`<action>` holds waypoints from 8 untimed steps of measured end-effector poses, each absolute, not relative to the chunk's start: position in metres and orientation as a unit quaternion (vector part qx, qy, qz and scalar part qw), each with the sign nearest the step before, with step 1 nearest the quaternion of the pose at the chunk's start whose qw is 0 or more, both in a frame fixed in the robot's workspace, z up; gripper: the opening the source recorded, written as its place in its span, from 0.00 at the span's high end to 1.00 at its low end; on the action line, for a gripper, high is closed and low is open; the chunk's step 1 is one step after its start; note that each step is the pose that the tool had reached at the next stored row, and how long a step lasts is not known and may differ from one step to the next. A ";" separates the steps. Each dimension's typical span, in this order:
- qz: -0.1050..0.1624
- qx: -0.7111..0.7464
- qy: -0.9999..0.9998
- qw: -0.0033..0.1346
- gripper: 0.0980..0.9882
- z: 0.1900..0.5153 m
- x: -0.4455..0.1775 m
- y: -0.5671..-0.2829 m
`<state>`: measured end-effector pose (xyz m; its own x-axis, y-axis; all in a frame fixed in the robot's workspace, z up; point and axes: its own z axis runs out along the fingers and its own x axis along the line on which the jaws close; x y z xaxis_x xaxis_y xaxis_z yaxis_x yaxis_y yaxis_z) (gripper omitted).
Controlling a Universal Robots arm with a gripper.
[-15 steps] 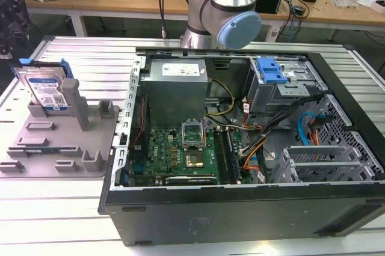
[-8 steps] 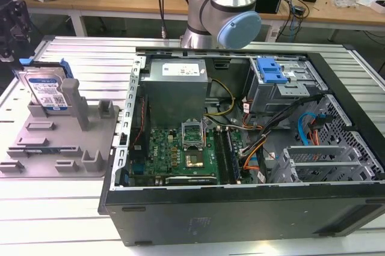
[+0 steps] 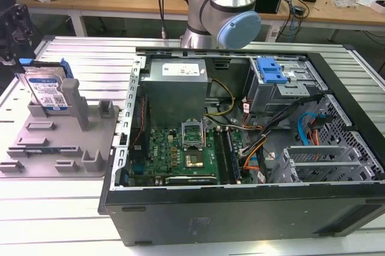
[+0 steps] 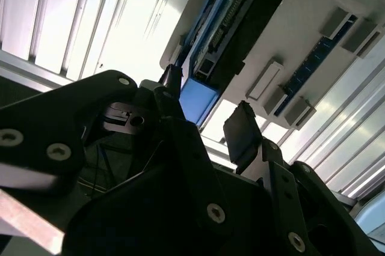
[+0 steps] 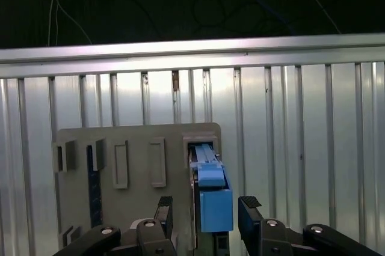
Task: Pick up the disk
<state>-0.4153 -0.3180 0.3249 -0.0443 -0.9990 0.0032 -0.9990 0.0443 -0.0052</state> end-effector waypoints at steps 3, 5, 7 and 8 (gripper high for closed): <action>-0.003 -0.691 0.723 0.001 0.48 0.321 -0.416 -0.317; -0.003 -0.691 0.723 0.001 0.48 0.319 -0.416 -0.316; -0.003 -0.691 0.723 0.001 0.48 0.317 -0.416 -0.316; -0.003 -0.691 0.722 0.001 0.48 0.315 -0.416 -0.316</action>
